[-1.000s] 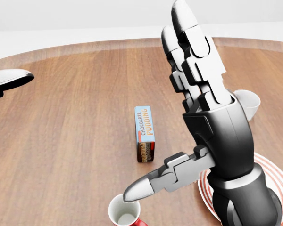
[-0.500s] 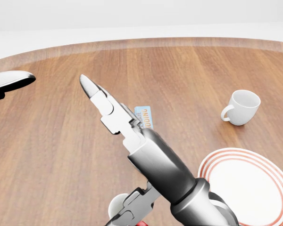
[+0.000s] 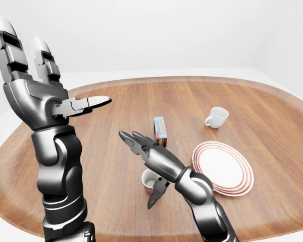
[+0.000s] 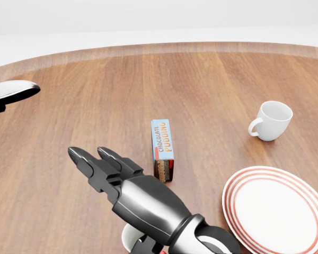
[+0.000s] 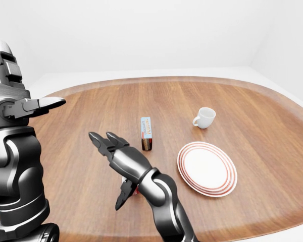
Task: Pick up the red mug and put it on the plate
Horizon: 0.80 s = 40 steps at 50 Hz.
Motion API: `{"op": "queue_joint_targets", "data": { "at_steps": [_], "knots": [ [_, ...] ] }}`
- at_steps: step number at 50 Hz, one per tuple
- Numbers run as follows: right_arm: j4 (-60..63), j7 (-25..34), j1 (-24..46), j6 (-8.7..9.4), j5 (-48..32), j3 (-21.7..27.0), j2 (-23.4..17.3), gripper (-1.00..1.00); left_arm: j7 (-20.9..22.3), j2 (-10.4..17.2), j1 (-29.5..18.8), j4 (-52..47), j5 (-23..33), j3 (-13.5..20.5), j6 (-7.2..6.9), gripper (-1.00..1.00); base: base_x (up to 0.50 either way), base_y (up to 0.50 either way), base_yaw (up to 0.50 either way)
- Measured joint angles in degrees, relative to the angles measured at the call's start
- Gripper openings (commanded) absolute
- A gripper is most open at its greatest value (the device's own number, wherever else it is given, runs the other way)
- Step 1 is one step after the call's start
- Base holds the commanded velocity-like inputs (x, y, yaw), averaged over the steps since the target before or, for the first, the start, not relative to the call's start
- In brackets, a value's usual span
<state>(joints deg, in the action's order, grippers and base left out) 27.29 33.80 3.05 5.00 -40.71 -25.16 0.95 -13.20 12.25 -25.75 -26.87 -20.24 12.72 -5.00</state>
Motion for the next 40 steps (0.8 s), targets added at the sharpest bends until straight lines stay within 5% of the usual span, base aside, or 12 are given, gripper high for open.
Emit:
{"op": "queue_joint_targets", "data": {
  "at_steps": [17,40],
  "knots": [
    [-4.8,5.0,-1.2,0.0,-12.2,0.2,1.7,1.0,0.1,0.0,0.2,-0.1,0.0,0.0,0.0,1.0,0.0,0.0,0.0],
    [-11.4,5.8,-0.4,0.0,-17.0,2.1,3.4,1.0,0.1,-0.1,0.3,-0.2,0.0,0.0,0.0,1.0,0.0,0.0,0.0]
  ]
}}
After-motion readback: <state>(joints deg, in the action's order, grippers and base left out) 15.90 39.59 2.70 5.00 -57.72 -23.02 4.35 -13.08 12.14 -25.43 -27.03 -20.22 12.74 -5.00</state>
